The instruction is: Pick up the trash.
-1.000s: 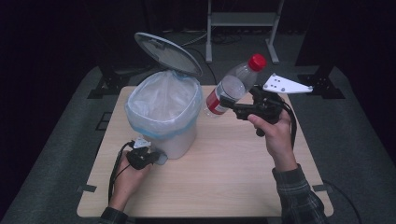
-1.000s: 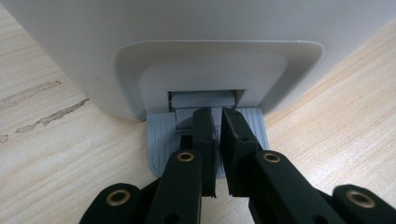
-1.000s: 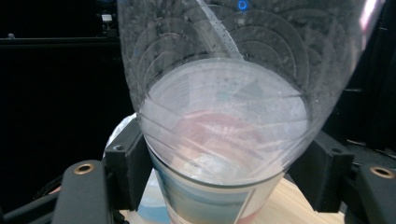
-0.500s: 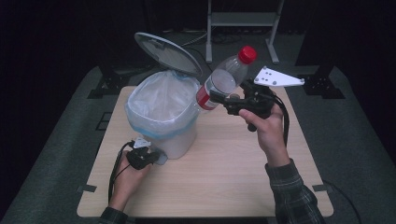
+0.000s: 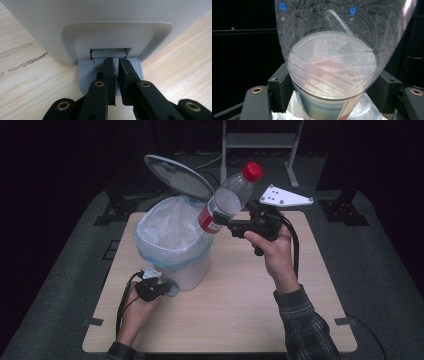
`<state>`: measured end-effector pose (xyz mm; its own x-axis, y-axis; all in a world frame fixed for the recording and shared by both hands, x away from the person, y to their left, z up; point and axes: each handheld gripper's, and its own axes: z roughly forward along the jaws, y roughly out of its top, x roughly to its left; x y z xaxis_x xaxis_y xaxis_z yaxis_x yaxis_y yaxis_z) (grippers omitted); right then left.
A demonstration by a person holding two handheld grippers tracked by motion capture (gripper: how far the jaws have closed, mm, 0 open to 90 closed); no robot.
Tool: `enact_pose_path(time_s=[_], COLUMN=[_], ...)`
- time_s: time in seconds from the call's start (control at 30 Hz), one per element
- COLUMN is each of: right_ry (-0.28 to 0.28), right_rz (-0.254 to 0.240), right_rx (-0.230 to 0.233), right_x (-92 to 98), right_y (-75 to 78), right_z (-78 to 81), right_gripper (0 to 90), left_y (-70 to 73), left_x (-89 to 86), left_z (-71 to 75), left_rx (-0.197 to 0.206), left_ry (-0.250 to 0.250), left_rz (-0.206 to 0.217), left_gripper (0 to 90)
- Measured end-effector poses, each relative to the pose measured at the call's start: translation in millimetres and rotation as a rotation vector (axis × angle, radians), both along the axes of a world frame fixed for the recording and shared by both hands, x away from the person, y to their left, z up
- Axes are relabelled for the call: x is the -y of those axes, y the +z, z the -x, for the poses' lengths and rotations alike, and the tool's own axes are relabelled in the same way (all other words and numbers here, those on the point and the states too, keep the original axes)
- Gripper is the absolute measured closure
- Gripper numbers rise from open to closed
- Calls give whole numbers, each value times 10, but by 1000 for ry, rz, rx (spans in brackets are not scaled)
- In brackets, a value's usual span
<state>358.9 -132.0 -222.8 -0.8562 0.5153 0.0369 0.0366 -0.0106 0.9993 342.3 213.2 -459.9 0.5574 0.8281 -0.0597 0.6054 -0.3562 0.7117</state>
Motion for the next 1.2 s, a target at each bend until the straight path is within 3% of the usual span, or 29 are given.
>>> enact_pose_path(time_s=[0.7, 1.2], right_ry=[38, 55], right_rz=[-12, -3], right_rx=[3, -8], right_x=[-361, -577], right_y=[9, -143], right_z=[-135, -214], right_gripper=[279, 277], left_y=[-1, 2], left_x=[-4, -7], left_z=[0, 2], left_rx=[-1, -4], left_ry=[-2, -4], left_rz=[2, 0], left_gripper=[846, 846])
